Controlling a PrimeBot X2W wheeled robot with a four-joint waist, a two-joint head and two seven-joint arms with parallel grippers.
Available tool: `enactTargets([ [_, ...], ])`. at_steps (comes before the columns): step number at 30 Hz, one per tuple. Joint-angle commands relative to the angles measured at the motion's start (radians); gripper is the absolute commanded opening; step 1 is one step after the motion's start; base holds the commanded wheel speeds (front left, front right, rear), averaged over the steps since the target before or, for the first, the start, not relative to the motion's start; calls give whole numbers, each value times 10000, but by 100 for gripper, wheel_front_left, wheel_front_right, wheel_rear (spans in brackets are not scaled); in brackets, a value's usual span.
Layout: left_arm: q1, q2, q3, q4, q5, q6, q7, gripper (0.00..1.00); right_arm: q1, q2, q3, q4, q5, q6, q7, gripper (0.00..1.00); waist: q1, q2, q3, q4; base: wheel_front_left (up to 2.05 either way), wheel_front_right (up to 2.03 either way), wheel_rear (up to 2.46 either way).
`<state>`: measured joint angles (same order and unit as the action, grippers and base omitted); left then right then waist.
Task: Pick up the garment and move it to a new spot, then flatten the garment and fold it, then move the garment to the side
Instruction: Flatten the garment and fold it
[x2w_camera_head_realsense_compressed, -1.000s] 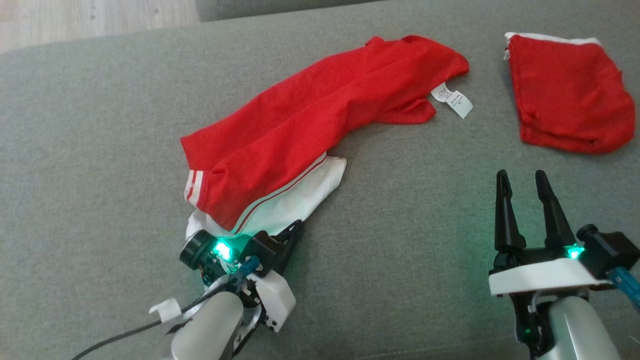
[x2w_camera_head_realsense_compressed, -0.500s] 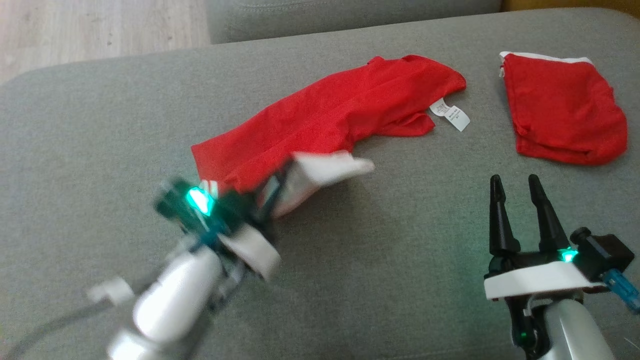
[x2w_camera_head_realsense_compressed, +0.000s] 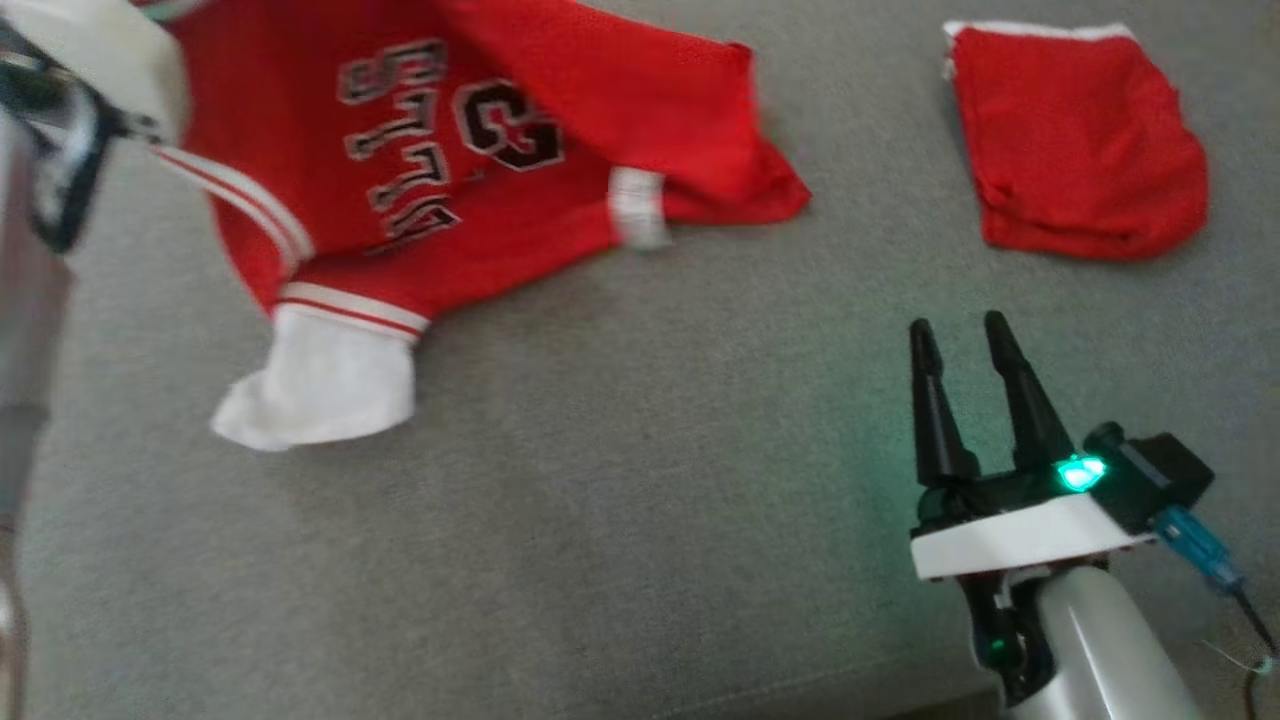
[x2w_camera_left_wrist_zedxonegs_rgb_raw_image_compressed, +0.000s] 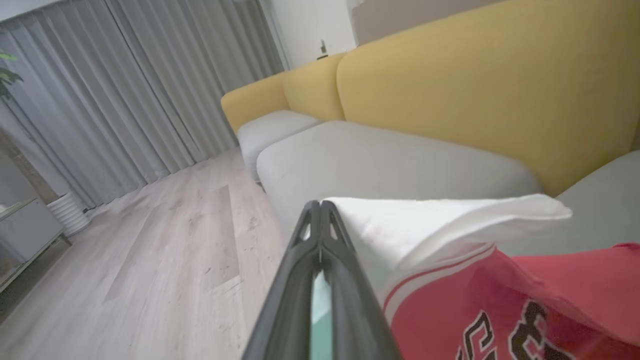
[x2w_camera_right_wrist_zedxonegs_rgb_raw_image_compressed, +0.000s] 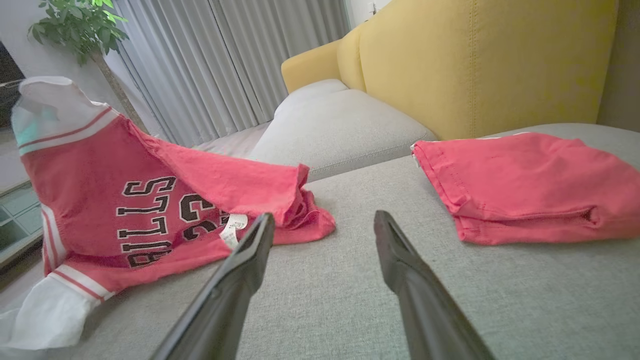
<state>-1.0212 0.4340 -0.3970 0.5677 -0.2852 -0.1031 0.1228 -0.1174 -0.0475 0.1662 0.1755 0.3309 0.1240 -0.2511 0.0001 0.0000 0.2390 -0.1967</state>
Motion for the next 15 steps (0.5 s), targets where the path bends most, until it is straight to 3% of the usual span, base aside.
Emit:
enactTargets([
  [1, -920, 671, 377, 318, 216, 11, 40, 0, -320, -28, 432, -377, 83, 67, -107, 100, -1, 0, 571, -583, 0, 0, 0],
  [4, -1675, 892, 392, 1217, 497, 214, -134, 0, -428, -28, 698, -459, 147, 67, -107, 100, -1, 0, 975, -943, 0, 0, 0],
  [7, -2468, 1036, 615, 2089, 658, 775, -423, 0, -555, -28, 933, -553, 194, 67, -107, 100, -1, 0, 1321, -1235, 0, 0, 0],
  [8, -2704, 1064, 720, 2390, 694, 1050, -557, 41, -580, -28, 983, -582, 203, 67, -107, 100, -1, 0, 1393, -1297, 0, 0, 0],
  [9, -2910, 1077, 771, 2668, 752, 1278, -711, 100, -593, -28, 1022, -609, 211, 67, -107, 100, -1, 0, 1455, -1346, 0, 0, 0],
  [12, -3254, 973, 774, 3359, 846, 1610, -1160, 100, -592, -28, 1054, -649, 234, 67, -107, 100, -1, 0, 1526, -1386, 0, 0, 0],
  [15, -3335, 725, 667, 3851, 827, 1515, -1695, 100, -575, -28, 1017, -652, 243, 67, -107, 100, -1, 0, 1504, -1256, 0, 0, 0],
])
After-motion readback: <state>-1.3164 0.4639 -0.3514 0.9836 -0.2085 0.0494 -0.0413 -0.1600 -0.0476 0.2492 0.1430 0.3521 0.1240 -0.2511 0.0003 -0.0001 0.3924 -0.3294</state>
